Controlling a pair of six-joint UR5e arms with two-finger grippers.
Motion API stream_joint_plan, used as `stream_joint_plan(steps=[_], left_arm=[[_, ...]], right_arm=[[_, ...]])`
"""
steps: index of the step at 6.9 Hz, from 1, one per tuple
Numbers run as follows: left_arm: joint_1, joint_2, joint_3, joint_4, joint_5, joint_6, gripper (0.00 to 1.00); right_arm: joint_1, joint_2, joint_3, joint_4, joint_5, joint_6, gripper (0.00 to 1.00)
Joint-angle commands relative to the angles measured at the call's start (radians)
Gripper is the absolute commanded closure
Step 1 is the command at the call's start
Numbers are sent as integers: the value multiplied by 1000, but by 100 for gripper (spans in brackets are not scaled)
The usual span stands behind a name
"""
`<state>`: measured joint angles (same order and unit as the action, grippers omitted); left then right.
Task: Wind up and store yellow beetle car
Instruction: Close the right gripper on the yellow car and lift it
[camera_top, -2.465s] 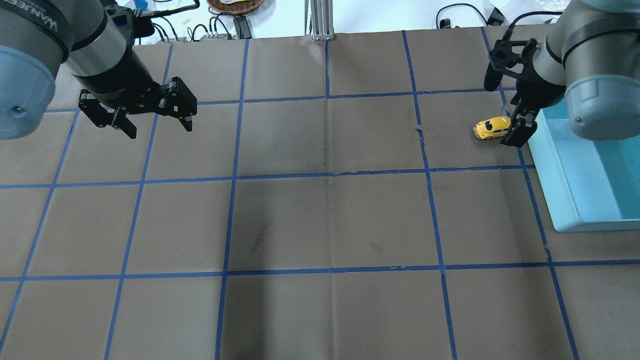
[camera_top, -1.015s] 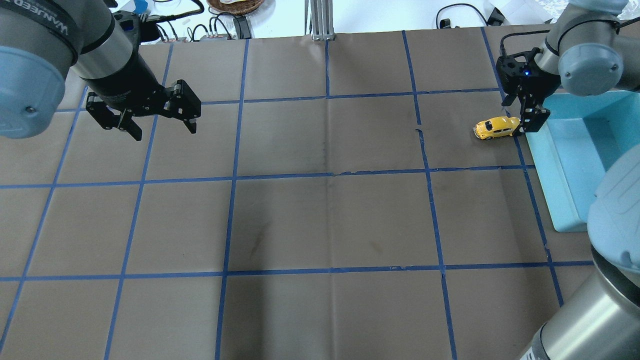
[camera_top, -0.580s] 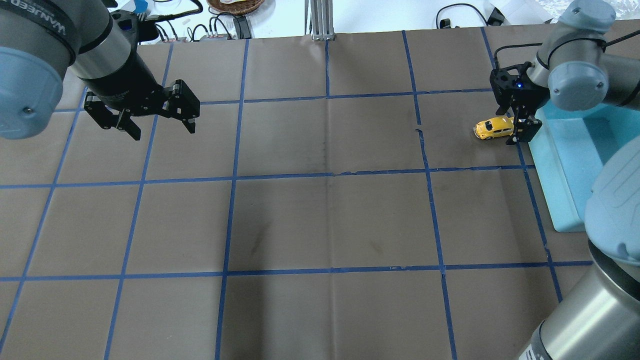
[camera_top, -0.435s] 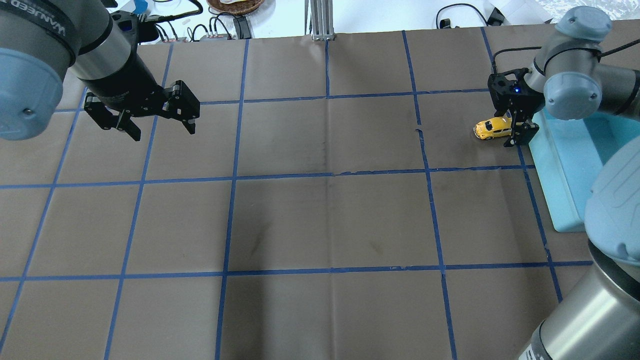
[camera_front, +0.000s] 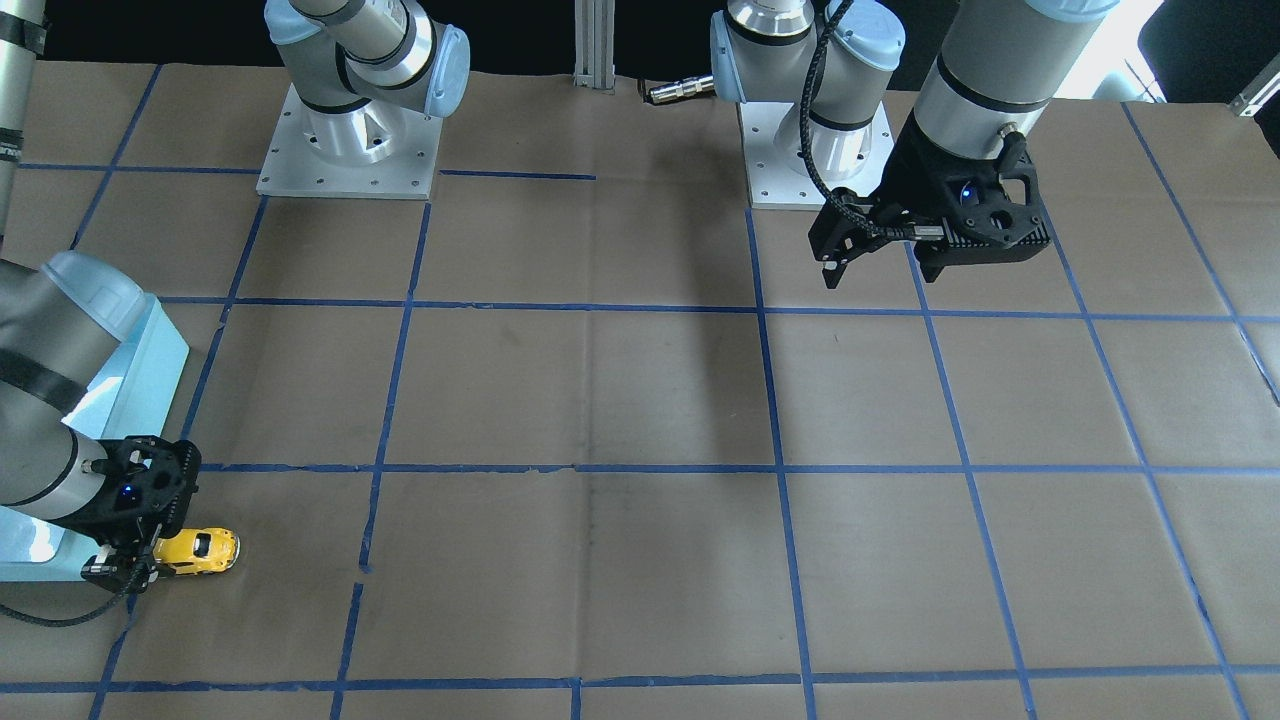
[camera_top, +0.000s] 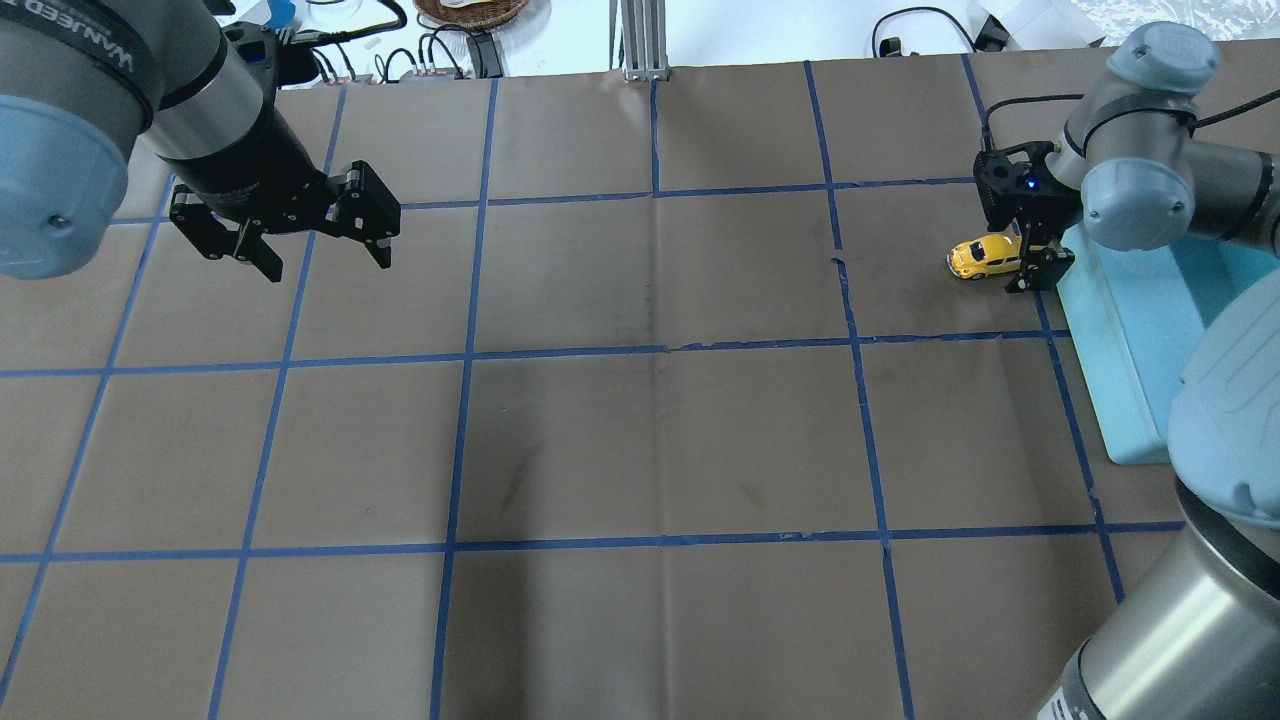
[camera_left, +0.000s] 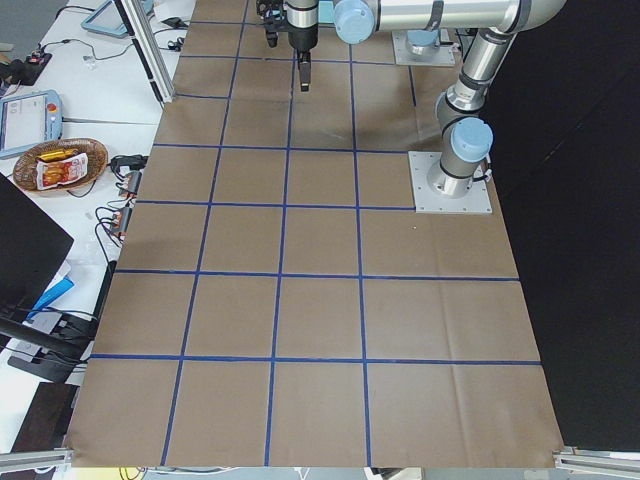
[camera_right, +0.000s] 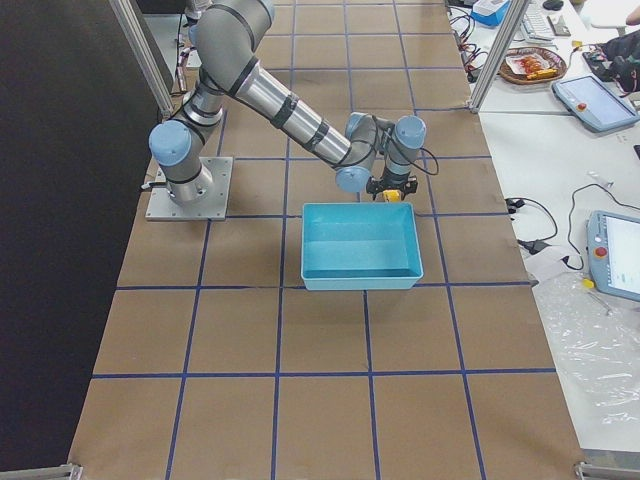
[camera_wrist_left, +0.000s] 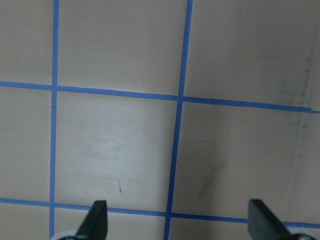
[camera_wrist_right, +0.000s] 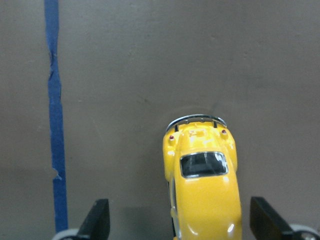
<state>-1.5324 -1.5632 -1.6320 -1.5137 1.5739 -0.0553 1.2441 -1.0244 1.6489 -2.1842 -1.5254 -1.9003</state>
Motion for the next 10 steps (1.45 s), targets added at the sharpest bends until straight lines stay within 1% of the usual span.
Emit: stream_joint_plan(steps=[1, 2, 3, 4, 5, 6, 7, 9, 10], left_arm=[[0, -2, -3, 1, 0, 0, 0], [0, -1, 3, 1, 0, 2, 0], [0, -1, 3, 1, 0, 2, 0], [0, 5, 0, 1, 2, 2, 0], [2, 5, 1, 1, 0, 2, 0], [5, 3, 7, 0, 0, 2, 0], [5, 2, 12, 0, 3, 2, 0], [6, -3, 18, 0, 0, 2, 0], [6, -3, 18, 0, 0, 2, 0]], right_arm=[[0, 17, 0, -34, 13, 0, 9], [0, 27, 8, -52, 14, 0, 10], [0, 35, 8, -54, 25, -8, 14], [0, 37, 8, -54, 25, -14, 23], [0, 33, 6, -54, 25, -16, 41], [-2, 29, 5, -52, 18, -20, 66], [0, 29, 6, -52, 14, -17, 86], [-2, 11, -7, -37, 7, -16, 99], [0, -12, -14, -11, -13, -10, 99]])
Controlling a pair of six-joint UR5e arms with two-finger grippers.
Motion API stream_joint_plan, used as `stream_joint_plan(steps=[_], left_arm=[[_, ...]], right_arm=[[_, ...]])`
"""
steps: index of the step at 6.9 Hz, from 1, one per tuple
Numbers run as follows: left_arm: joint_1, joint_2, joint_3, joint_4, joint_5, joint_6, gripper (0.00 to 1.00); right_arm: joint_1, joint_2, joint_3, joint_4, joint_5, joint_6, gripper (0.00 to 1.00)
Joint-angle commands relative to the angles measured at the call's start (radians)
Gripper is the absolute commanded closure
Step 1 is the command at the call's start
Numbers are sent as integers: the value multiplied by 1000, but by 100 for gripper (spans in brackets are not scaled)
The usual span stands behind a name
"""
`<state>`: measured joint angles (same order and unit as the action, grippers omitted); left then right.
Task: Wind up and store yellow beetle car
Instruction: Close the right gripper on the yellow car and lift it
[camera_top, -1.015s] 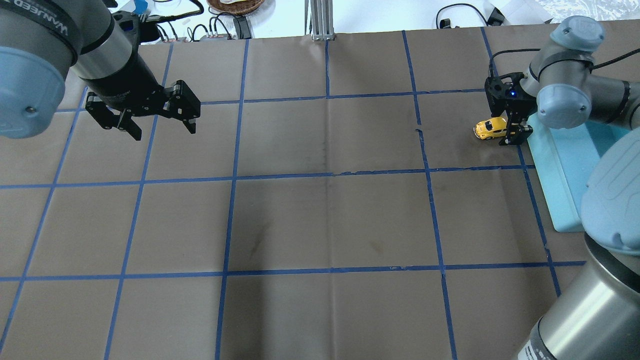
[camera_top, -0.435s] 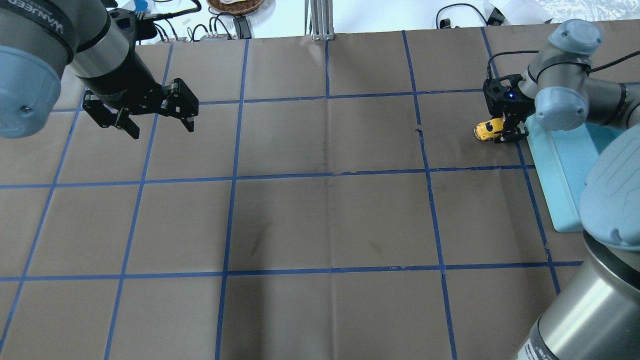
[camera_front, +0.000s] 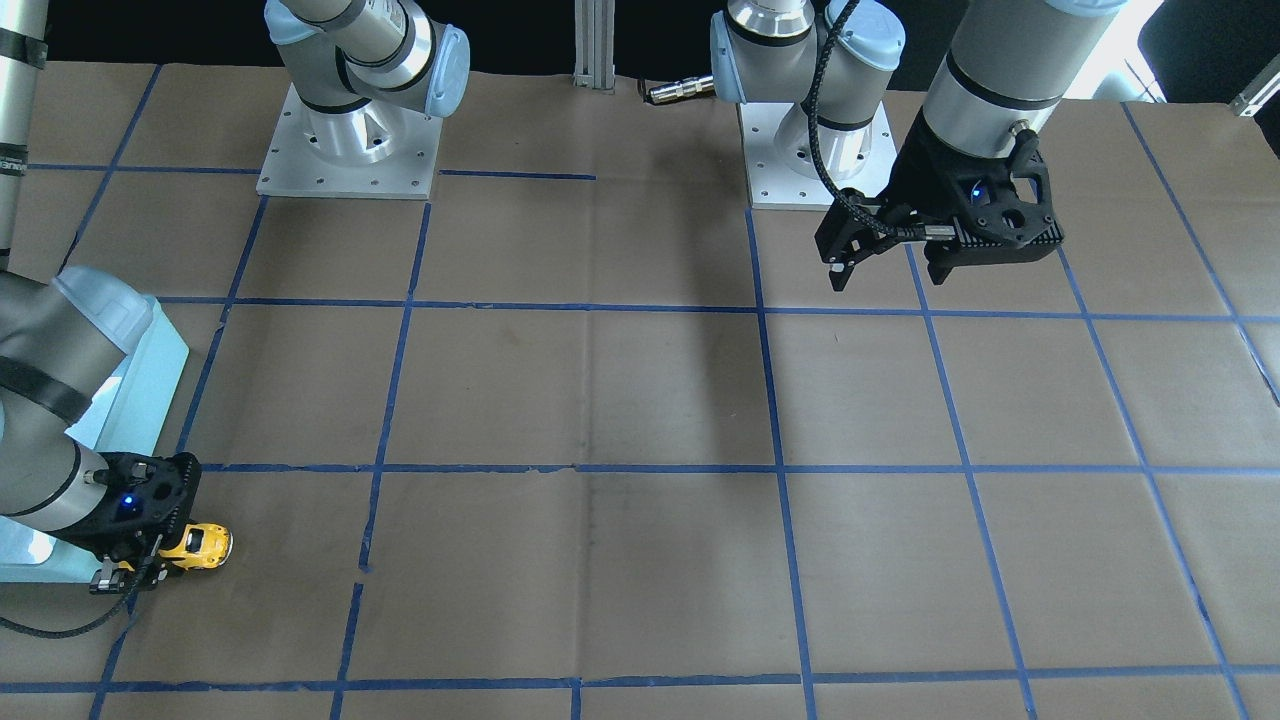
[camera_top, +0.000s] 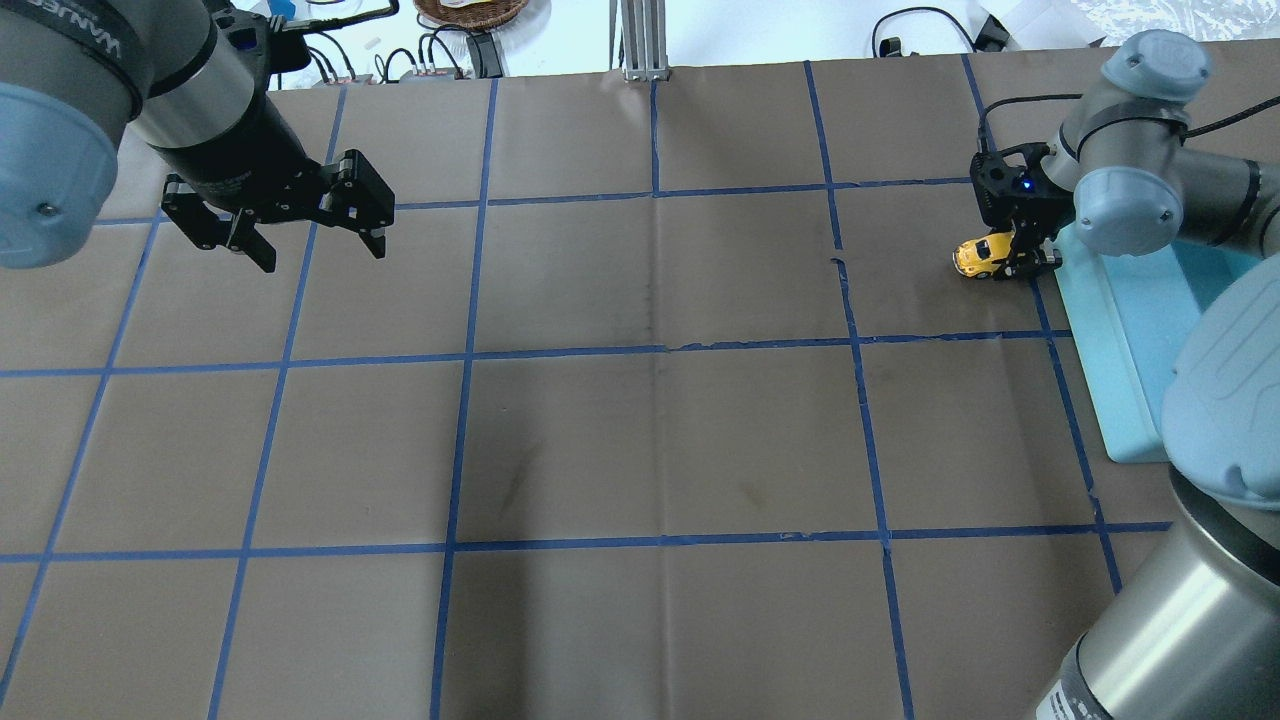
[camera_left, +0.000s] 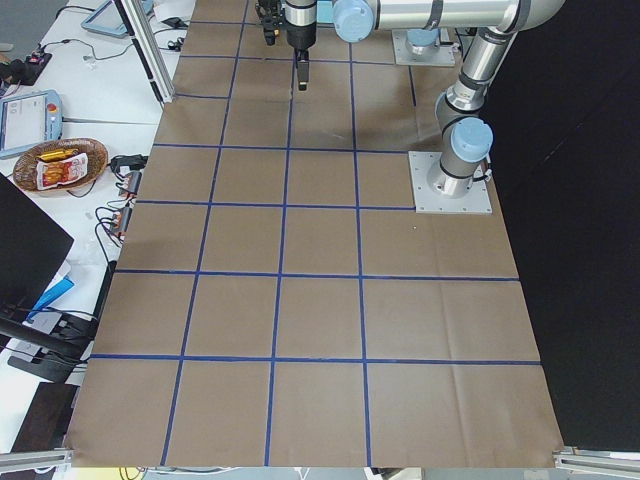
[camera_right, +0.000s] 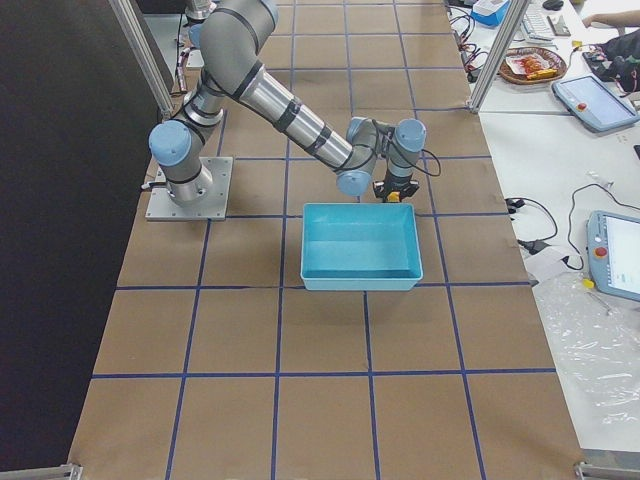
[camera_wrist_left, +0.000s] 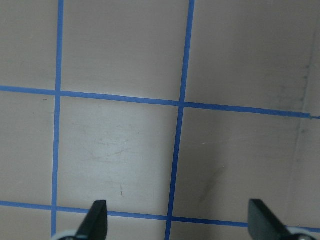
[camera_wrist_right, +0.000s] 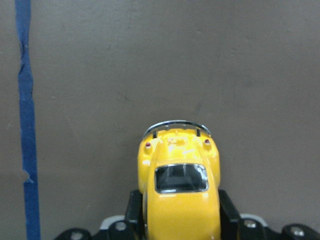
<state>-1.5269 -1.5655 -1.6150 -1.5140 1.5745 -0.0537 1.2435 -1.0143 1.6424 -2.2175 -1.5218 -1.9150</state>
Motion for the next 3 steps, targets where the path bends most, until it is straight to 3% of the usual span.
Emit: stream_joint_plan(steps=[1, 3], left_arm=[[1, -1, 1, 0, -1, 0, 0], [2, 1, 0, 0, -1, 0, 0]], right_arm=[[4, -65, -16, 59, -20, 11, 99], [13, -130, -32, 128, -17, 57, 100]])
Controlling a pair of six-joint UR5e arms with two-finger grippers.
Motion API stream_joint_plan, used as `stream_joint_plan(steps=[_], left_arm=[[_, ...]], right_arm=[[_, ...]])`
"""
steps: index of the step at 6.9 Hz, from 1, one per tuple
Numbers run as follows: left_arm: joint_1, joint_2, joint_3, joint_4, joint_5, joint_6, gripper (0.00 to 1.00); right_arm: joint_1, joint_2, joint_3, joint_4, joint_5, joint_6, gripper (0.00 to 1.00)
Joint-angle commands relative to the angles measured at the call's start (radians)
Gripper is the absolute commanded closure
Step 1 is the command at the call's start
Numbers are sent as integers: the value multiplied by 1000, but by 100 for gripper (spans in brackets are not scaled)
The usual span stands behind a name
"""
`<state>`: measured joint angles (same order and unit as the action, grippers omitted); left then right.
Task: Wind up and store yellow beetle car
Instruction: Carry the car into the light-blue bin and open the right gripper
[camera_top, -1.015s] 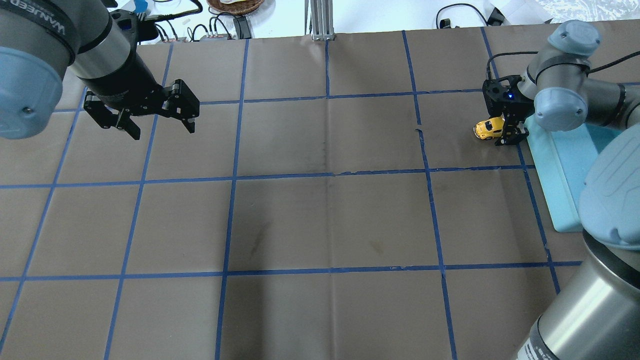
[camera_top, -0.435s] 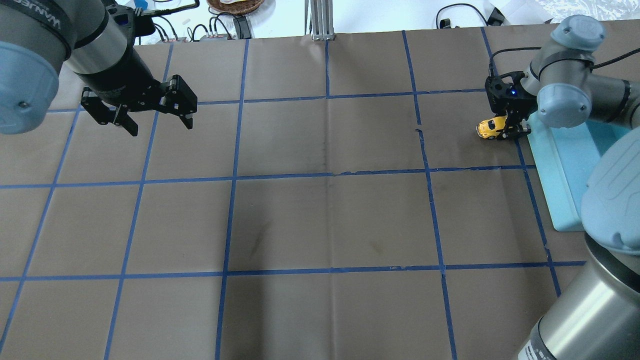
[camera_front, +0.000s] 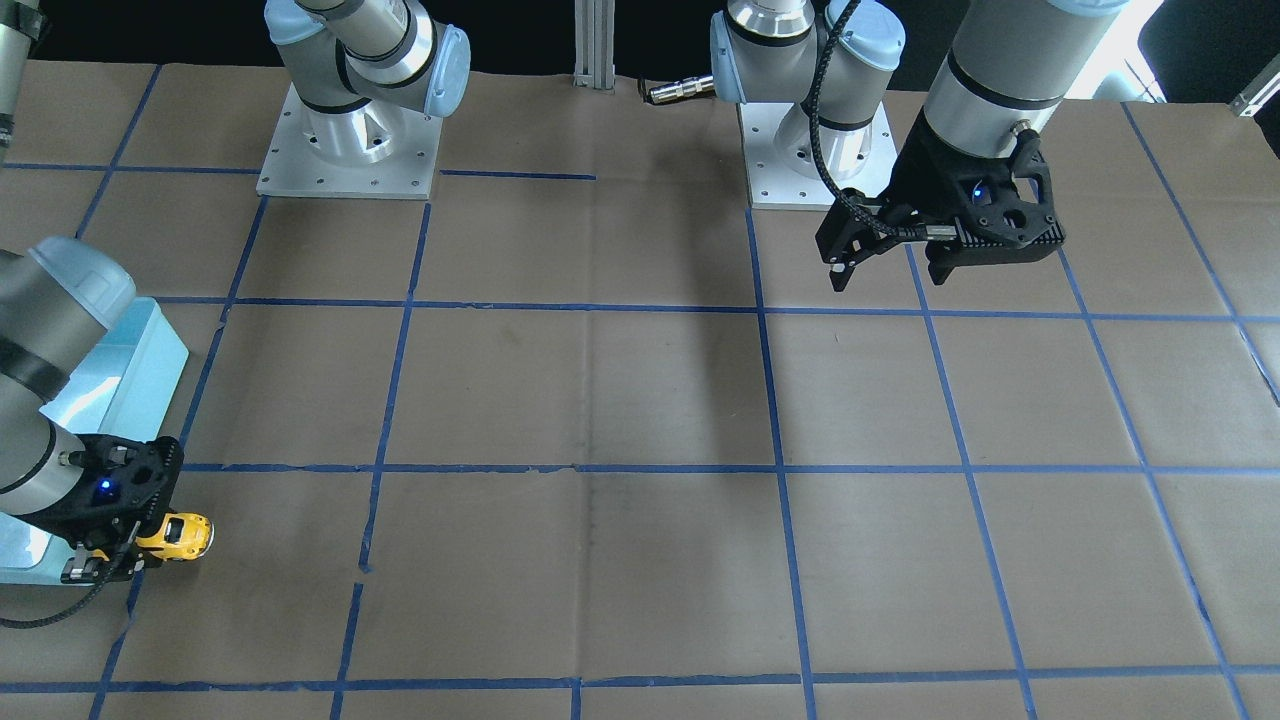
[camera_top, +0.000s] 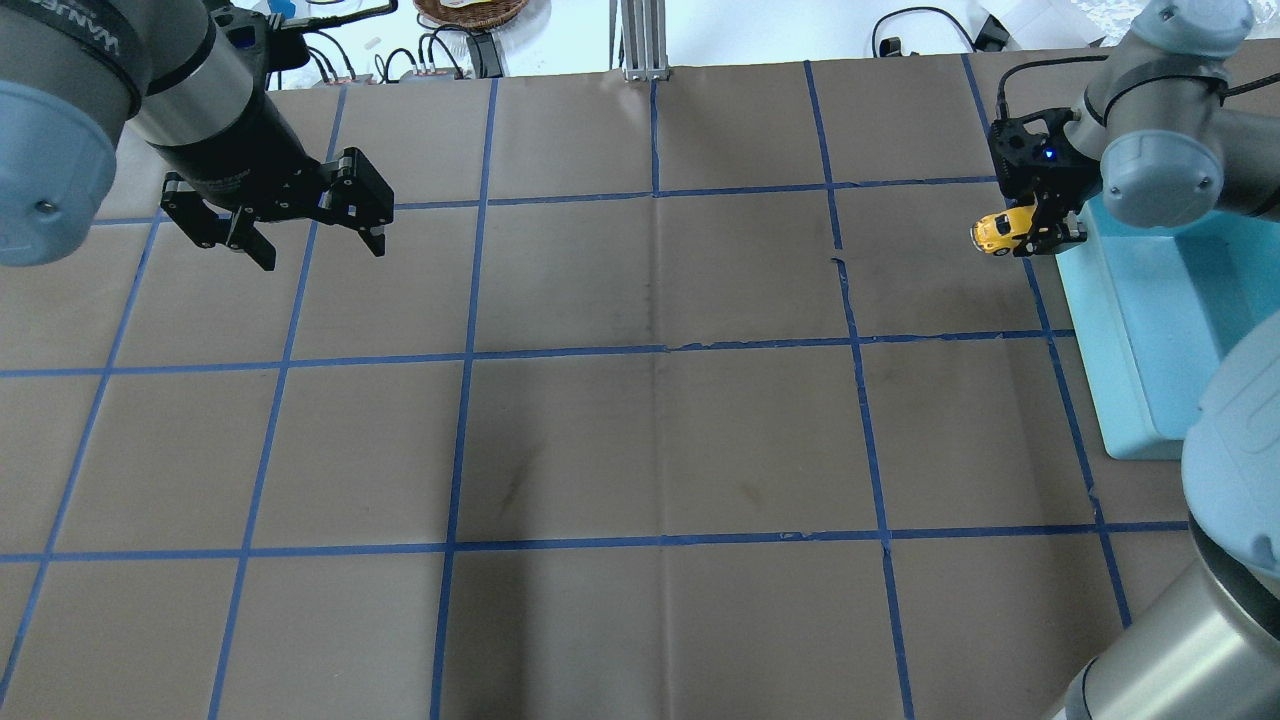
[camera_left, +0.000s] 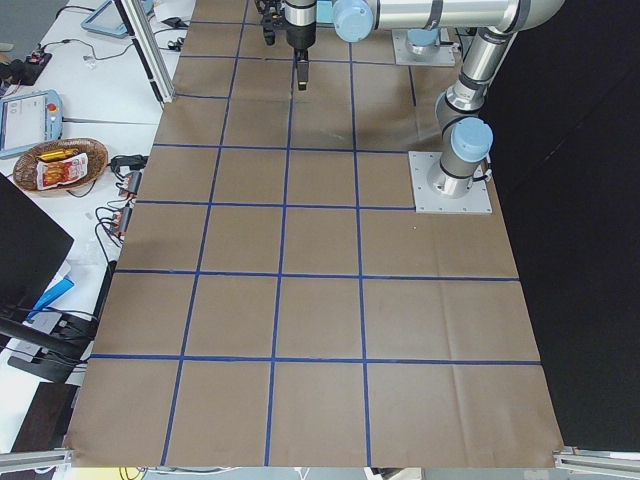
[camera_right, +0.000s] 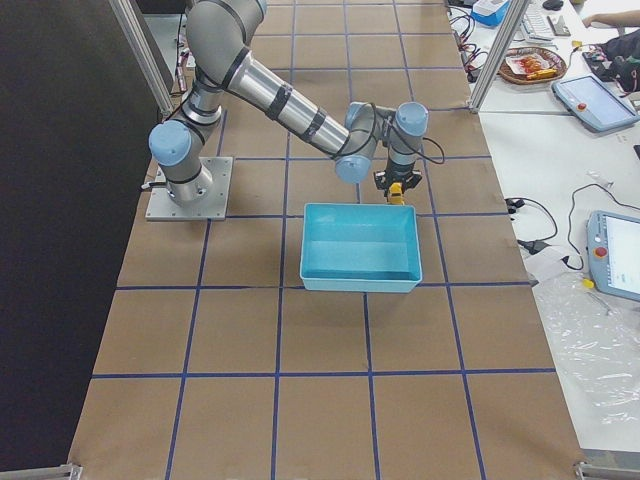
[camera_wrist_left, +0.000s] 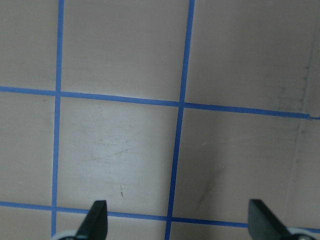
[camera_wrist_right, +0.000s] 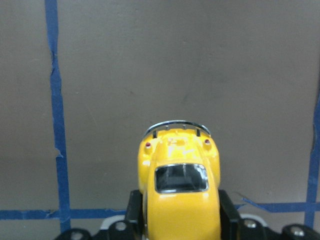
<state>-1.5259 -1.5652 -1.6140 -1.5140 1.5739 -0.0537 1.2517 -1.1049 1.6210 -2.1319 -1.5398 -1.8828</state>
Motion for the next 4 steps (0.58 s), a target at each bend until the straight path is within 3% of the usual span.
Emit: stream_joint_plan(steps=[1, 3, 4], left_arm=[[1, 1, -3, 0, 0, 0, 0], [1, 7, -7, 0, 0, 0, 0], [1, 7, -7, 0, 0, 0, 0]], right_arm=[[5, -73, -32, 96, 1, 31, 100], [3, -102, -123, 246, 7, 40, 100], [-18, -104, -150, 266, 7, 62, 100]])
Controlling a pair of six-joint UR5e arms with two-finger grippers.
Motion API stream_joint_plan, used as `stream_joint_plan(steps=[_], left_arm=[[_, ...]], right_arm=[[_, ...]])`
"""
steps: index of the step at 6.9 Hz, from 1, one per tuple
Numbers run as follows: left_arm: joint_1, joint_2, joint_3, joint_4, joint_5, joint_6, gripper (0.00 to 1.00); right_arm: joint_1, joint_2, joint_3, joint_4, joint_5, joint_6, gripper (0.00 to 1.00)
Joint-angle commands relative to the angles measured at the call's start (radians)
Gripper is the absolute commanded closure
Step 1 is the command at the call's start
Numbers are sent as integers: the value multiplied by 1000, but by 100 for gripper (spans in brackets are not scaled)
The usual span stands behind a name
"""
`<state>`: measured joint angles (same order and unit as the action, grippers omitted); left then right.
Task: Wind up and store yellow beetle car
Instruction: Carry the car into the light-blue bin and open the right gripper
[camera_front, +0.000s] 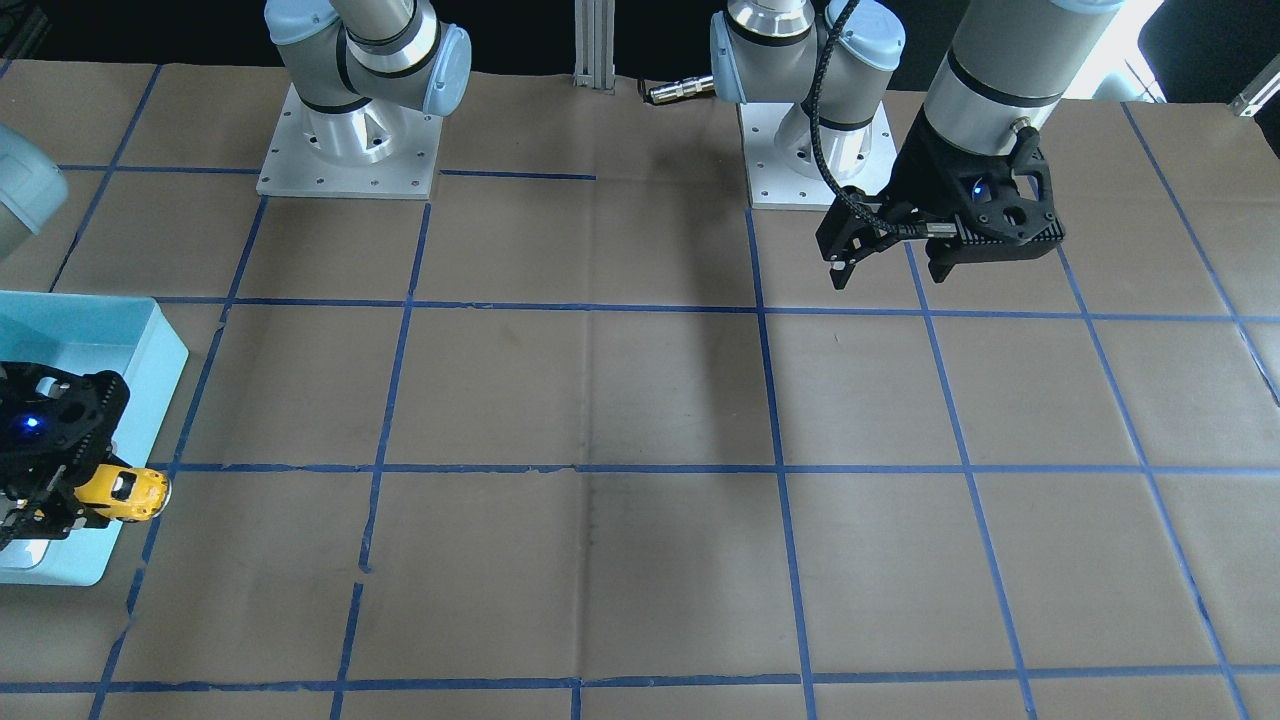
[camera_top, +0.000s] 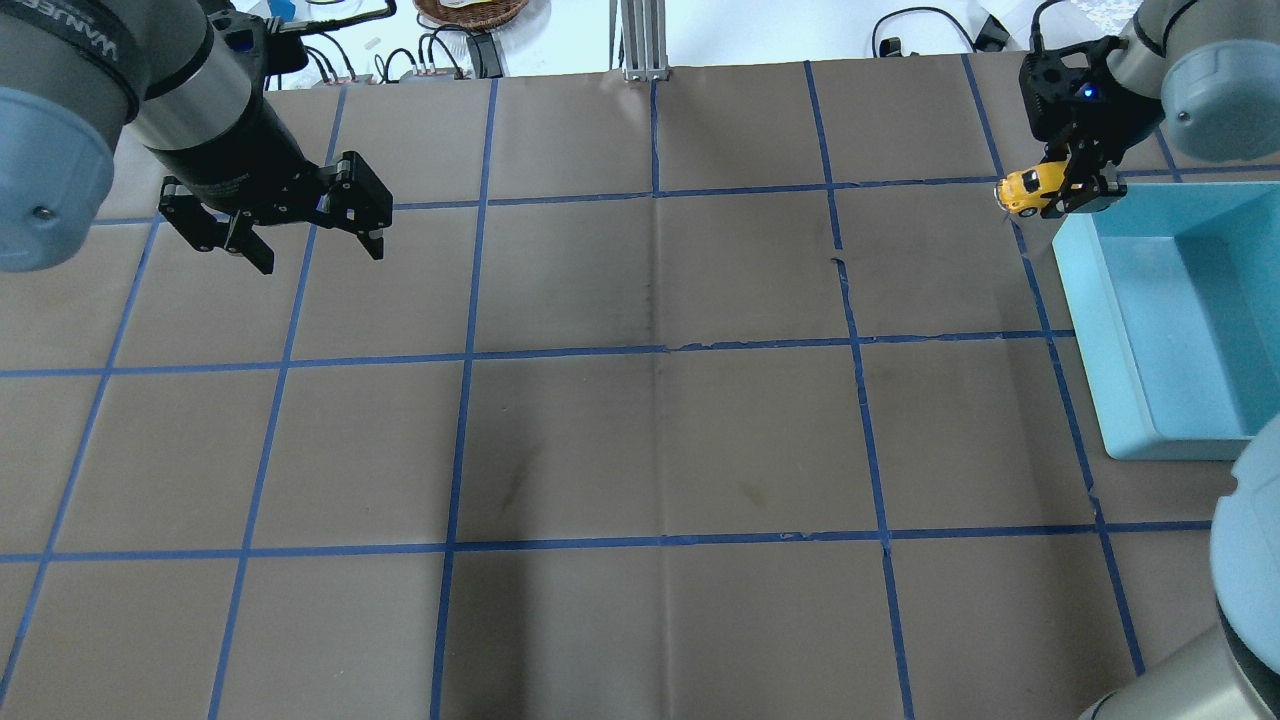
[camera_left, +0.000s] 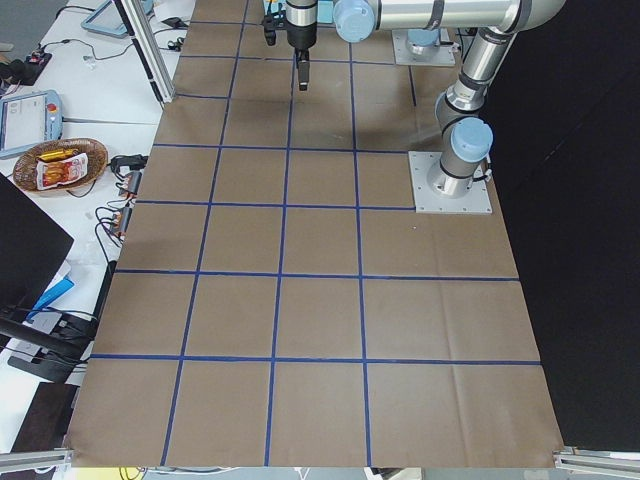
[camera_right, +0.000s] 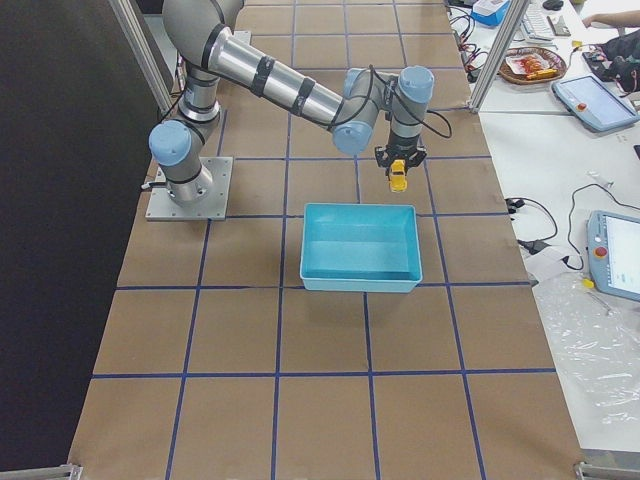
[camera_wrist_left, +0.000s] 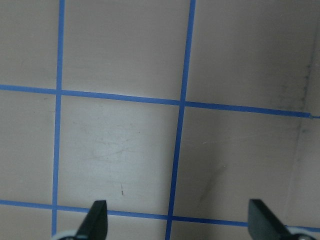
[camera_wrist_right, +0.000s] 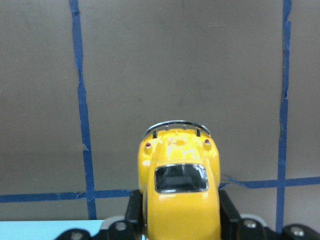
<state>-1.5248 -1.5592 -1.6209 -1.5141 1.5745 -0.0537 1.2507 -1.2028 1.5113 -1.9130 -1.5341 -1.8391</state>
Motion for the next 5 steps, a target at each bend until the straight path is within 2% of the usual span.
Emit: stream_joint_plan(steps=[1, 3, 5], left_arm=[[0, 1, -1, 0, -1, 0, 0], [0, 2, -2, 0, -1, 0, 0], [0, 2, -4, 0, 1, 0, 0]], right_arm=[[-77, -12, -69, 99, 2, 29, 100], [-186, -12, -97, 184, -4, 6, 100], [-264, -3, -83, 222, -9, -6, 100]])
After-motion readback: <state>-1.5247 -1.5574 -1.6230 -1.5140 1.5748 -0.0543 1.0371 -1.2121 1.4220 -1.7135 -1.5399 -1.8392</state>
